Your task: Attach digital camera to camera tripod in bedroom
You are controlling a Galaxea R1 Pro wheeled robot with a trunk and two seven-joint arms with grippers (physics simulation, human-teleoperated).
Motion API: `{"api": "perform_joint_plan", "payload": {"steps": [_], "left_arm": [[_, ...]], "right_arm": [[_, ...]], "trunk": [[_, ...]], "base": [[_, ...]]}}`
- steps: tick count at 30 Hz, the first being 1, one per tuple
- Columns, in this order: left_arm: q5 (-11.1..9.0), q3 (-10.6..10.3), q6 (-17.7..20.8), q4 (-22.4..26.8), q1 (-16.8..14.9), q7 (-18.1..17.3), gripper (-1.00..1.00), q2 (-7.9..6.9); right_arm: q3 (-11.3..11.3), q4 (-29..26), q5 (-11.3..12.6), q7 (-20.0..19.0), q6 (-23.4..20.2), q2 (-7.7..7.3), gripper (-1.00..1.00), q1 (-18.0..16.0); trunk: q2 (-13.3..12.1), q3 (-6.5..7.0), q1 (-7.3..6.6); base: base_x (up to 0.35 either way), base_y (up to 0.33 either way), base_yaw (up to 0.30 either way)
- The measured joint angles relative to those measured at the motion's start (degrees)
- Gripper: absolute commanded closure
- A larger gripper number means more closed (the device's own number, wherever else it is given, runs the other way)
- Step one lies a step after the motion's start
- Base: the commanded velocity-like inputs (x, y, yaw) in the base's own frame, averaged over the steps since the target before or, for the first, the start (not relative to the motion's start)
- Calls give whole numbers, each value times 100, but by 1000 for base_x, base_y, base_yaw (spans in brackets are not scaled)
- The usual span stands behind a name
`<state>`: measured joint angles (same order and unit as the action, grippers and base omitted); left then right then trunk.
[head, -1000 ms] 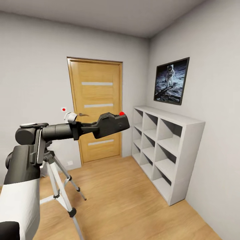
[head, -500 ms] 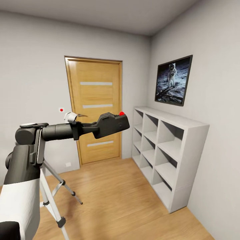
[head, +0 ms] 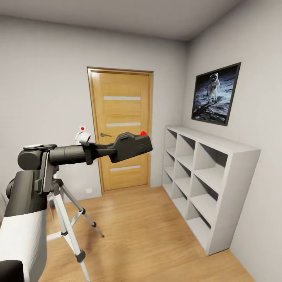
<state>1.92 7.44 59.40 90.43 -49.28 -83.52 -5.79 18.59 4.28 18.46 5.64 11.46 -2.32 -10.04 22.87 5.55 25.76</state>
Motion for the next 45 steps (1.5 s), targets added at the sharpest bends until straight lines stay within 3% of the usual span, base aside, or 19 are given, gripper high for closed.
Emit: {"api": "perform_joint_plan", "payload": {"steps": [14,35,43,44,45], "left_arm": [[0,-1,0,2,-1,0,100,1],[0,-2,0,0,1,0,100,3],[0,-12,0,7,0,-1,100,17],[2,-27,0,8,0,-1,100,17],[-6,-173,0,3,0,-2,100,16]], "right_arm": [[0,0,0,0,0,0,-100,0],[1,-4,-1,0,9,0,-100,-1],[0,-8,0,0,8,0,-100,0],[0,-8,0,0,8,0,-100,0],[0,-8,0,0,8,0,-100,0]], "trunk": [[0,0,0],[0,0,-2],[0,0,0],[0,0,0],[0,0,0]], "base": [[0,0,283],[179,-132,16],[49,-30,231],[3,-2,164],[2,-1,131]]}}
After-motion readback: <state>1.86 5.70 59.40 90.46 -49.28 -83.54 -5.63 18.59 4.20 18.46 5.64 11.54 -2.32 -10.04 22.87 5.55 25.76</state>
